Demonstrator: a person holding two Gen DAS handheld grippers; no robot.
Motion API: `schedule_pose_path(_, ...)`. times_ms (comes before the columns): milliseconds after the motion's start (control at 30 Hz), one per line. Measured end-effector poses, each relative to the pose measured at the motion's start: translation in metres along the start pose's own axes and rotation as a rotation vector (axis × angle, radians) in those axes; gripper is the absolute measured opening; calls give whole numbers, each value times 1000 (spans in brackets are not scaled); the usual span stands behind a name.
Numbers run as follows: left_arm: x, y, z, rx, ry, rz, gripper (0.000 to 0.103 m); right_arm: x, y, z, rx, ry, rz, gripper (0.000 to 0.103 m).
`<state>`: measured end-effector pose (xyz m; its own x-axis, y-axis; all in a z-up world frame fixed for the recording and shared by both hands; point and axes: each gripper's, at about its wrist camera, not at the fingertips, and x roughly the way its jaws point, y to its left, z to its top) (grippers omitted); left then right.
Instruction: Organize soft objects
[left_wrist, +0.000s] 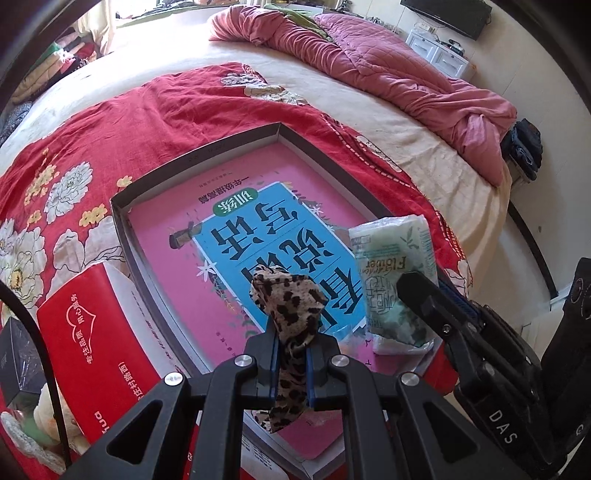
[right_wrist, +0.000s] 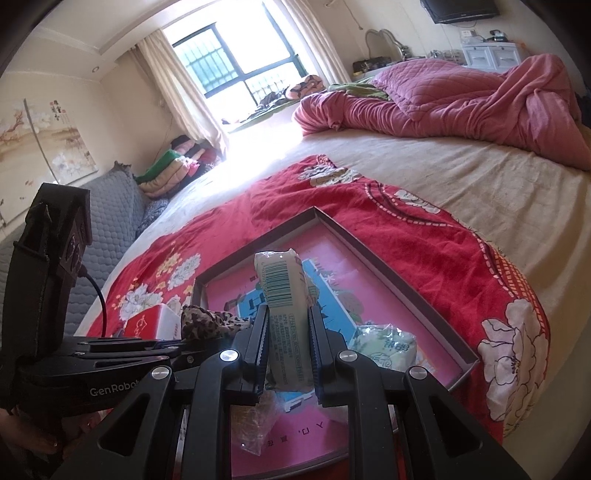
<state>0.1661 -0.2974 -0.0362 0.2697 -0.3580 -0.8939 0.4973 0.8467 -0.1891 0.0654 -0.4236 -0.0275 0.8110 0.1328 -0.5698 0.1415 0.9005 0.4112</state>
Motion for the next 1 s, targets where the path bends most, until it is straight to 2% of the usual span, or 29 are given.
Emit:
schedule_pose_path(200,6,7,0,-23,17,3,11,16,-9,-7,36,69,-2,20)
schedule_pose_path(433,6,8,0,-27,17,12,13,20,-11,-10,43,92,-11,20)
schedule_pose_path(667,8,8,1,-21,26,40,15,19,-10,-10,12,83,-56,22)
schedule_pose_path(767,8,7,2,-7,29,73,20,17,-10,-10,1,77,-74,23)
schedule_pose_path(1000,5,10,3,-17,19,65,39,15,-11,-8,-11,69,-107,26)
